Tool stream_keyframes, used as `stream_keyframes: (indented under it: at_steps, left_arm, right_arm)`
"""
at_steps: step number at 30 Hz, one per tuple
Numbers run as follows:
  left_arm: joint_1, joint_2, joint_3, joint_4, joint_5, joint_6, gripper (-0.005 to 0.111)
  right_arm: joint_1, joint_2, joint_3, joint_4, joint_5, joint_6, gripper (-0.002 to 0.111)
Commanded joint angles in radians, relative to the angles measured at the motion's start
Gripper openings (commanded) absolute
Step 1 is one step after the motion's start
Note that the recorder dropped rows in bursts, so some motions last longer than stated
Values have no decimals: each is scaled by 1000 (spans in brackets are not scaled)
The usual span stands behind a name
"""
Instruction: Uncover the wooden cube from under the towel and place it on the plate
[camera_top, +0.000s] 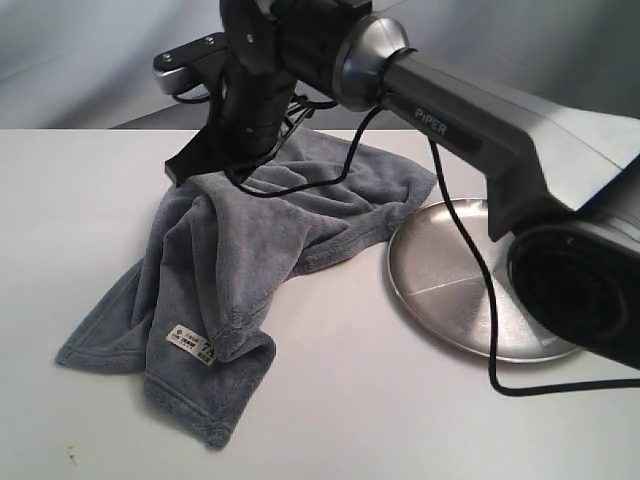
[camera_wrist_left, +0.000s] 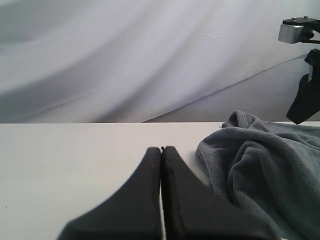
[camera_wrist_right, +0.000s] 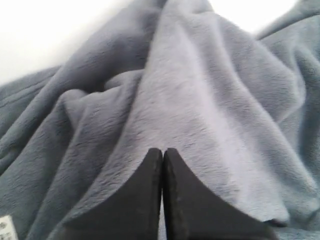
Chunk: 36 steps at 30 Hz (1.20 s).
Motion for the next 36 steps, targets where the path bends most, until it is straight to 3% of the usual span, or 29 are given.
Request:
stream_keyframes:
  at_steps: [1,11,17,26,36]
  left_arm:
    - [2,-4,4,1,0,-3,0]
    - [2,-4,4,1,0,-3,0]
    - [2,-4,4,1,0,-3,0]
    - [2,-4,4,1,0,-3,0]
    - [2,-4,4,1,0,-3,0]
  right_arm:
    - [-72,-1,-8,-43,-21,44,0]
    - [-204,-3,-8,-69,95,47,0]
    - [-224,-29,32,-67,95,32,0]
    - [-184,-178,326,-8,95,-22,0]
    - [-21,-286,522,8,84,-44,0]
